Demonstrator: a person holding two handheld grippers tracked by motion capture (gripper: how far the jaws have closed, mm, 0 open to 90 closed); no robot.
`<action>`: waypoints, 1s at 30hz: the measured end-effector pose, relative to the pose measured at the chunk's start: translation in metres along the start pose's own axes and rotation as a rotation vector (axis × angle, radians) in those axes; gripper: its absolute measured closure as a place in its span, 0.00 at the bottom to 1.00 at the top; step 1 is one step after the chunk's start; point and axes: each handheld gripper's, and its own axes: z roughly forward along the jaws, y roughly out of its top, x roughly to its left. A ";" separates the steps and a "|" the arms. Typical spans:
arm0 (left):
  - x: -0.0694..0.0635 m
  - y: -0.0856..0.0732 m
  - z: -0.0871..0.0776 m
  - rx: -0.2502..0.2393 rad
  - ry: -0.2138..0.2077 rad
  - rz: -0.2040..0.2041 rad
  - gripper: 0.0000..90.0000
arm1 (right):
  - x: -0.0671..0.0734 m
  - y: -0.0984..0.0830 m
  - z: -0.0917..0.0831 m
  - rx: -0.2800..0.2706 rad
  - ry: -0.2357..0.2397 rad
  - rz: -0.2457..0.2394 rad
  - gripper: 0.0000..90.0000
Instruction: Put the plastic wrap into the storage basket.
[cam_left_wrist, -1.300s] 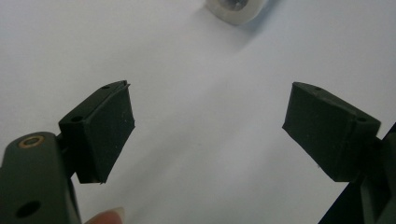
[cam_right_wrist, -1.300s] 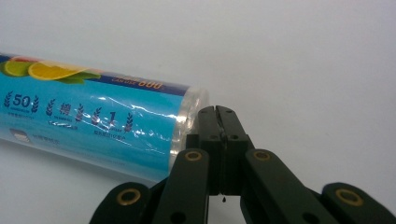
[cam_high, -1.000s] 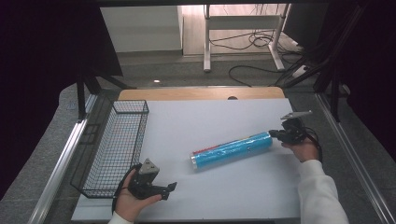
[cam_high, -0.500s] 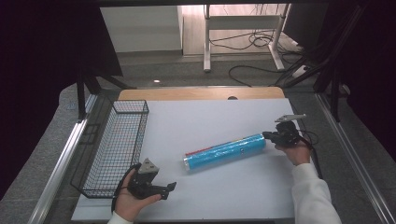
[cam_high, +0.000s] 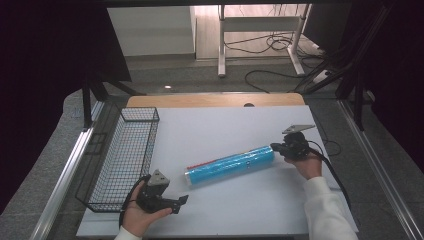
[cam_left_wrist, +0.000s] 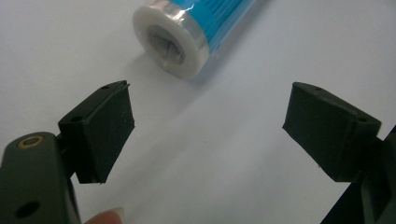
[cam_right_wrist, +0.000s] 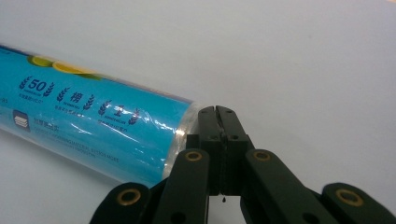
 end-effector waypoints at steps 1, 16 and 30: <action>0.000 0.000 0.000 -0.001 0.002 -0.001 0.17 | 0.002 0.001 0.001 -0.002 0.002 -0.004 1.00; 0.003 -0.001 -0.001 0.000 0.004 -0.004 0.17 | 0.030 0.008 0.016 -0.021 0.036 -0.049 1.00; 0.003 -0.001 -0.004 -0.022 0.009 -0.012 0.17 | 0.029 0.005 0.015 0.023 0.005 -0.082 0.99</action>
